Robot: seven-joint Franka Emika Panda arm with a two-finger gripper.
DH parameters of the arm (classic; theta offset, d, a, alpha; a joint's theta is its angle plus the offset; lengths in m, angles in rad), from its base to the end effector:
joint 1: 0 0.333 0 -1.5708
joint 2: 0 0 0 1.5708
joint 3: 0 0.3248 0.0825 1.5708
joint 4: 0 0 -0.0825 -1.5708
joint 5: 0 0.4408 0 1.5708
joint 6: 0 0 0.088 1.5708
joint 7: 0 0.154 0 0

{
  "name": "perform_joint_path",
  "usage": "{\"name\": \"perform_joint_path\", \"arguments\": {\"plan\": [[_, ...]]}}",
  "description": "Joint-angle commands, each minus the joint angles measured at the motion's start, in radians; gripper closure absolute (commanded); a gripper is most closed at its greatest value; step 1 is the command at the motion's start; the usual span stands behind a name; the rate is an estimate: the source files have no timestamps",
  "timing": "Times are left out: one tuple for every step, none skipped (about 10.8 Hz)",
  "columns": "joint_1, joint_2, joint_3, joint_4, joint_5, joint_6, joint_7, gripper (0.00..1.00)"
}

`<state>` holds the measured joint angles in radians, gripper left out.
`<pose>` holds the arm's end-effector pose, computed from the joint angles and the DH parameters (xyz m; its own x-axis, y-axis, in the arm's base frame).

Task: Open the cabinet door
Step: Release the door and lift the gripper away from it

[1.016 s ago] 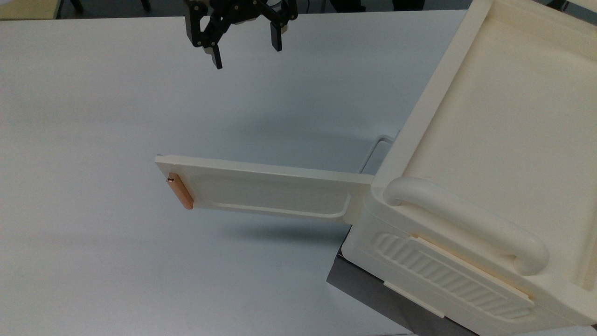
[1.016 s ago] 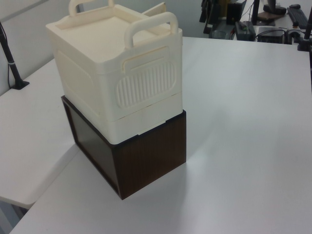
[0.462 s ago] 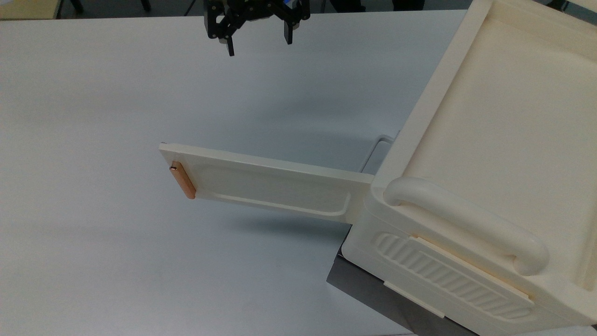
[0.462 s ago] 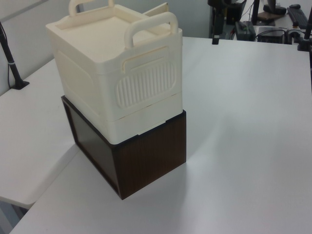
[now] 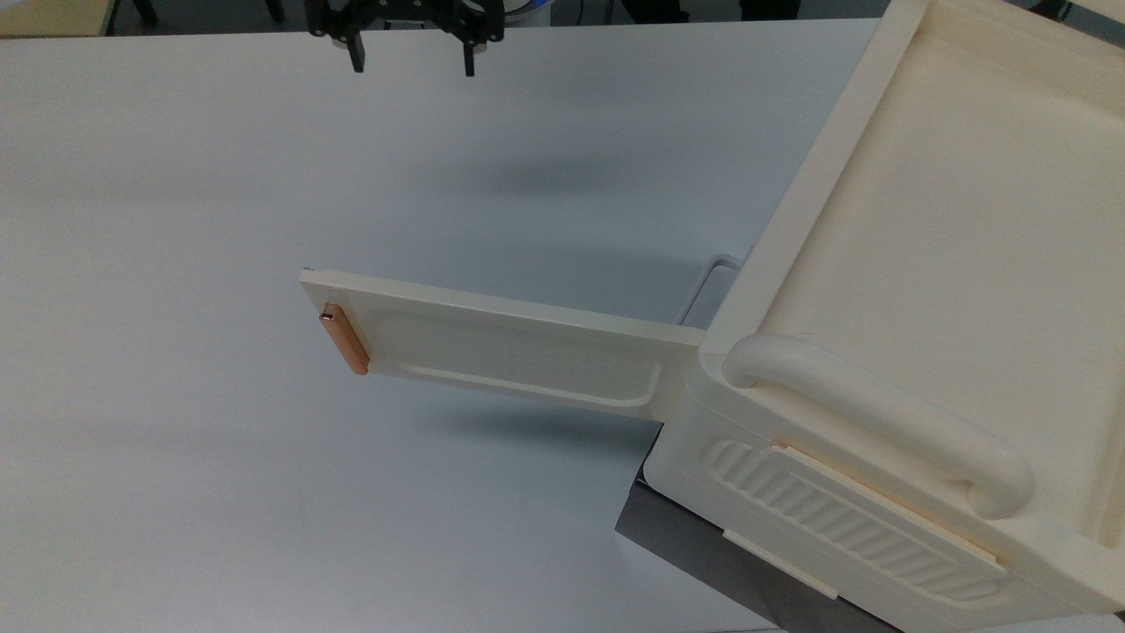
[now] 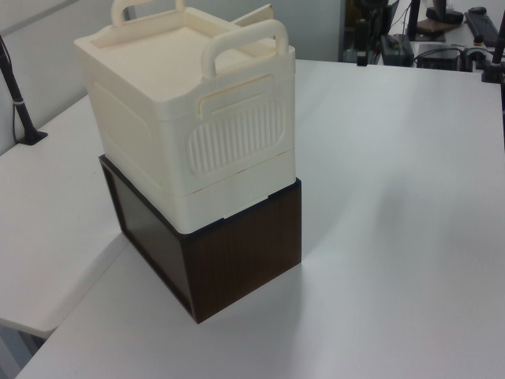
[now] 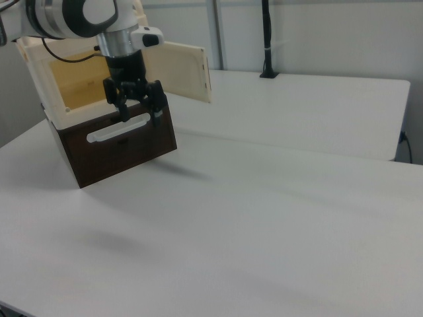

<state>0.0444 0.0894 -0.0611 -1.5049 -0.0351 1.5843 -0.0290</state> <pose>0.6401 -0.0146 0.5666 0.9999 0.0129 -0.0110 0.0134 -0.9991 0.0402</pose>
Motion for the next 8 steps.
{"name": "perform_joint_path", "arguments": {"plan": [[-0.043, -0.143, -0.002, -0.148, 0.003, 0.003, 0.028, 0.00], [-0.038, -0.154, -0.002, -0.165, 0.003, 0.009, 0.029, 0.00], [-0.034, -0.148, 0.000, -0.161, 0.001, 0.011, 0.037, 0.00], [-0.034, -0.146, 0.001, -0.159, 0.001, 0.010, 0.047, 0.00], [-0.032, -0.145, 0.003, -0.159, 0.001, 0.010, 0.058, 0.00], [-0.032, -0.140, 0.004, -0.159, 0.001, 0.010, 0.058, 0.00], [-0.032, -0.137, 0.006, -0.159, 0.001, 0.011, 0.058, 0.00], [-0.032, -0.132, 0.006, -0.158, 0.001, 0.016, 0.058, 0.00]]}}
